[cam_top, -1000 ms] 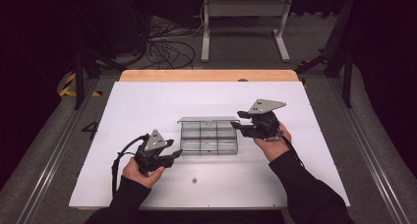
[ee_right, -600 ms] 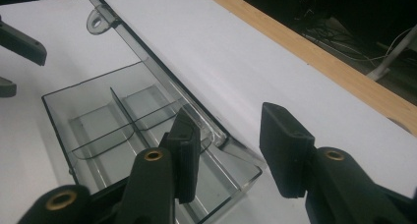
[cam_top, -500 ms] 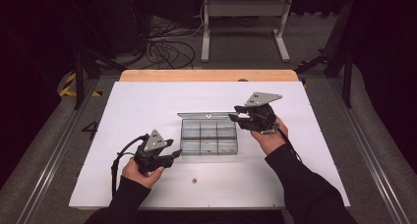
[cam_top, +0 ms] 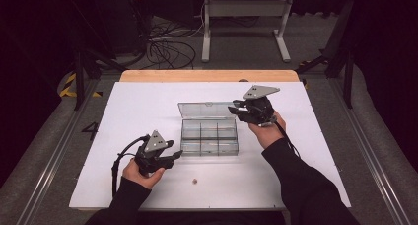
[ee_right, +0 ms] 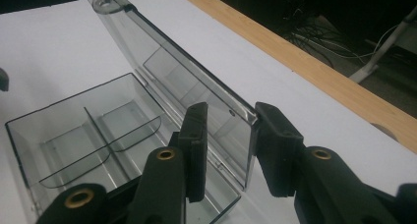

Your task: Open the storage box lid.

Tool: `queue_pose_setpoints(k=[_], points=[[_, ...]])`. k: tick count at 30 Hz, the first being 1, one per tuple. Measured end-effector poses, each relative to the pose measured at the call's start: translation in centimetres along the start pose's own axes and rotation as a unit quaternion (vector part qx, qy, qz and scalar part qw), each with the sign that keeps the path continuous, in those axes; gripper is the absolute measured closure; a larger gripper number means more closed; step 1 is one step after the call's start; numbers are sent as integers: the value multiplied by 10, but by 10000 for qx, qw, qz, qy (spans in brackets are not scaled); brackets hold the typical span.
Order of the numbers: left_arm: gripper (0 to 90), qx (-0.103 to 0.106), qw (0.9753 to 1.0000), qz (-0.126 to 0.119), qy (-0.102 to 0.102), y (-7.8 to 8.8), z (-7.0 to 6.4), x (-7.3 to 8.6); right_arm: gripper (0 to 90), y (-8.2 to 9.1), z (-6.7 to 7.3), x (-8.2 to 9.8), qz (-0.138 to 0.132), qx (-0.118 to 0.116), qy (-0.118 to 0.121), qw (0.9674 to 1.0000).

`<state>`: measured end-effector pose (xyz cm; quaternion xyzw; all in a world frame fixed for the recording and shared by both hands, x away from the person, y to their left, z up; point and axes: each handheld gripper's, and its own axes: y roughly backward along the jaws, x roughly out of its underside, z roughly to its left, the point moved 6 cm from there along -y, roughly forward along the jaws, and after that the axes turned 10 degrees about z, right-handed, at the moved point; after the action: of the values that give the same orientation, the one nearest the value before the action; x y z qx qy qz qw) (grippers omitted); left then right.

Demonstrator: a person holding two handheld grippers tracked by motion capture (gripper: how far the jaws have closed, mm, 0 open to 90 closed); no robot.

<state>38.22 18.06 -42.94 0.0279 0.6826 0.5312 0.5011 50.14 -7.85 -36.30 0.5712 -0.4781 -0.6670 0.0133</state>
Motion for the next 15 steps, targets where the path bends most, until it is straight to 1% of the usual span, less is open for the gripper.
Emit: queue_pose_setpoints(k=[7,14,15], points=[[514,-14,10000,35,-42,-1,0,0,673,-9,-7,-1,8,55,-108,9999],[515,24,9999,88,-68,-4,-2,1,678,-16,-14,-2,-12,61,-255,9997],[515,38,9999,92,-44,-4,-3,1,676,-17,-15,-2,-10,65,-260,9996]])
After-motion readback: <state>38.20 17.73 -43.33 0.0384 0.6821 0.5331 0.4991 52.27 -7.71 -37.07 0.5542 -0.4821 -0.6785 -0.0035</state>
